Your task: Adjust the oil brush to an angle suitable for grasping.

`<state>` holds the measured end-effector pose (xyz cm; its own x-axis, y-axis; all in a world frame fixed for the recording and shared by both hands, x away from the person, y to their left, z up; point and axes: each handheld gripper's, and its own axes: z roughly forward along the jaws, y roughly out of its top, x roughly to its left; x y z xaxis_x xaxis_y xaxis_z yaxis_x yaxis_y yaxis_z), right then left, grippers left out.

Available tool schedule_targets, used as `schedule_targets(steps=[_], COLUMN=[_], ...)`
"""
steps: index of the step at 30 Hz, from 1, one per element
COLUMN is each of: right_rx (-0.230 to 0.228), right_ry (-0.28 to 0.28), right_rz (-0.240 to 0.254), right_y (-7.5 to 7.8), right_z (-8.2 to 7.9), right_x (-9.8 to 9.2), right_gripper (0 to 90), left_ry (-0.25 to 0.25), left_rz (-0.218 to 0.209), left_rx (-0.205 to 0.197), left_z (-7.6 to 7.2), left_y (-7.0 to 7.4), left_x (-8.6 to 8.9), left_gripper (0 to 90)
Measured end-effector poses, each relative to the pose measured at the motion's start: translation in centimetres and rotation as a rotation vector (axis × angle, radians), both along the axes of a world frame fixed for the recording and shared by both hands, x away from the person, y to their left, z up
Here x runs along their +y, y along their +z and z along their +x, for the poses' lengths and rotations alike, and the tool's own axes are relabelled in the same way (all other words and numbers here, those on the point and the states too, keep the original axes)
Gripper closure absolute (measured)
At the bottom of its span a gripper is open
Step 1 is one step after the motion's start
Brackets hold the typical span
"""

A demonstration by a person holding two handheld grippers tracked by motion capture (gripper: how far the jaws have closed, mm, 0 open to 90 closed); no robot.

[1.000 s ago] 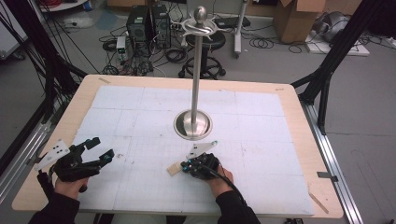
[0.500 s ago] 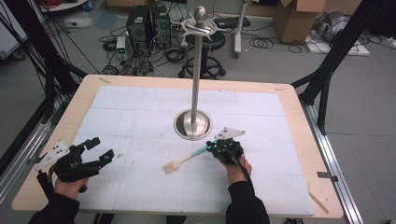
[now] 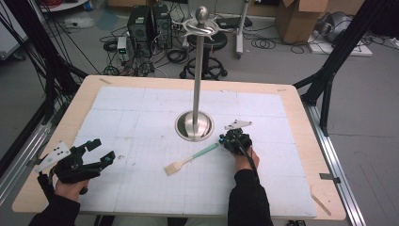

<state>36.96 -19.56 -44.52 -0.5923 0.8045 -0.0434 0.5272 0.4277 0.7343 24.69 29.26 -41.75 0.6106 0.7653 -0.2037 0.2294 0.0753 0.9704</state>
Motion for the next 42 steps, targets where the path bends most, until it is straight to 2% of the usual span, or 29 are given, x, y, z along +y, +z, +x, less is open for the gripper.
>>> schedule_targets(steps=[4, 5, 10, 15, 20, 29, 34, 37, 40, 42], right_rx=[0.013, 0.019, 0.017, 0.042, 0.045, 0.057, 0.061, 0.026, 0.004, -0.026], right_ry=[0.031, 0.056, 0.1, 0.121, 0.143, 0.169, 0.209, 0.201, 0.188, 0.172], right_rz=[0.018, 0.027, 0.012, 0.011, 0.015, 0.064, 0.095, 0.136, 0.155, 0.18], right_y=[0.0, 0.0, 0.1, 0.3, 0.3, 0.0, 0.2, 1.2, 1.9, 2.7], right_z=[-0.1, -0.2, -0.6, -1.5, -2.0, -3.3, -3.8, -4.5, -5.1, -6.1], right_x=[0.3, 0.6, 1.4, 2.5, 3.5, 5.0, 5.9, 4.9, 4.0, 2.5], right_gripper=[89.5, 89.5, 89.6, 89.5, 89.5, 89.5, 89.5, 89.1, 88.8, 83.4], left_ry=[-0.001, -0.001, -0.002, -0.001, -0.003, -0.005, -0.01, -0.015, -0.022, -0.031], left_rz=[0.0, -0.001, -0.003, -0.003, -0.005, -0.004, -0.004, 0.002, -0.003, -0.004], left_rx=[0.0, -0.002, -0.001, -0.003, -0.001, 0.001, 0.002, 0.003, 0.006, 0.009], left_z=[0.0, 0.0, 0.0, 0.0, 0.0, 0.0, 0.0, 0.0, 0.0, -0.1], left_y=[0.0, 0.0, 0.0, 0.0, 0.0, 0.0, 0.0, 0.0, 0.0, 0.0], left_x=[0.0, 0.0, 0.0, 0.0, 0.0, -0.1, -0.2, -0.2, -0.4, -0.4], left_gripper=[17.5, 17.5, 17.5, 17.6, 17.5, 17.6, 17.5, 17.5, 17.6, 17.6])
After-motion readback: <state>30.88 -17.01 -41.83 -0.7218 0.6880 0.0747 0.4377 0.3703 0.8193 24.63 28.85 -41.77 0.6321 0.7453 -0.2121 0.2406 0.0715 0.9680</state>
